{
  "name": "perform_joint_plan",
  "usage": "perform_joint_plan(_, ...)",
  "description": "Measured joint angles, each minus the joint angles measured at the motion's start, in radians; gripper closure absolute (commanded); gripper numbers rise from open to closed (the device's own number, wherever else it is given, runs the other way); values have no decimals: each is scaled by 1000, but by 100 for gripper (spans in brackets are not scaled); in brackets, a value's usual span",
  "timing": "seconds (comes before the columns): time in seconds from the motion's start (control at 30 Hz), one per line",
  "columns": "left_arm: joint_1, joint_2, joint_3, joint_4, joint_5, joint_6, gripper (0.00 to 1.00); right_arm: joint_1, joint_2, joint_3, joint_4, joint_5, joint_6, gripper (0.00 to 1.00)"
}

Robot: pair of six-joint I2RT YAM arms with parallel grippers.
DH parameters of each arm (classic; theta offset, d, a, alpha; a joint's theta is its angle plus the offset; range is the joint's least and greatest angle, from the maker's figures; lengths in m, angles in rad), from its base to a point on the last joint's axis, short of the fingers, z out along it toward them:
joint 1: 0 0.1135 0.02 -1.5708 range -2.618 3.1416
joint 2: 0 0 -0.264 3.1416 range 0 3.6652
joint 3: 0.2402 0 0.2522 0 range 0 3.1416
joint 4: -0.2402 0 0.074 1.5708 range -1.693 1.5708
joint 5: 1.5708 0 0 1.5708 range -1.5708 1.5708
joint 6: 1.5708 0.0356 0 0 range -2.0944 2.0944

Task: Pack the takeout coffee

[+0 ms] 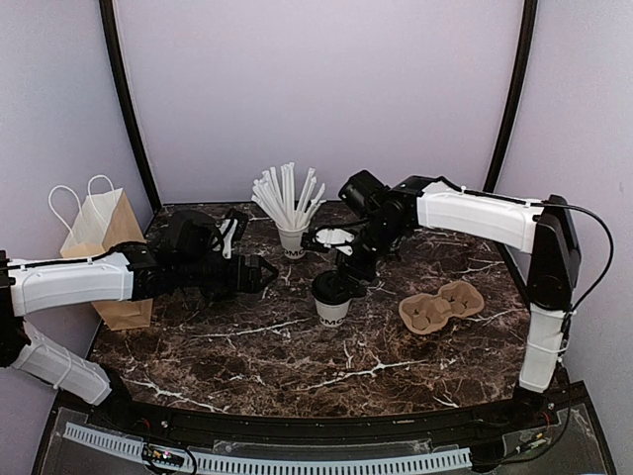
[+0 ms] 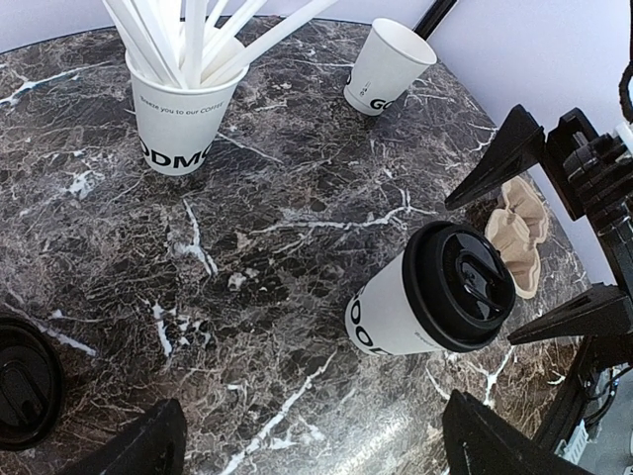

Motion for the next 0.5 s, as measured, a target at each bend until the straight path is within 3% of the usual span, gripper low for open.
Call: perform_joint_plan(0.5, 0, 32, 0, 1, 19, -2, 7, 8, 68, 57, -20, -14, 19, 13)
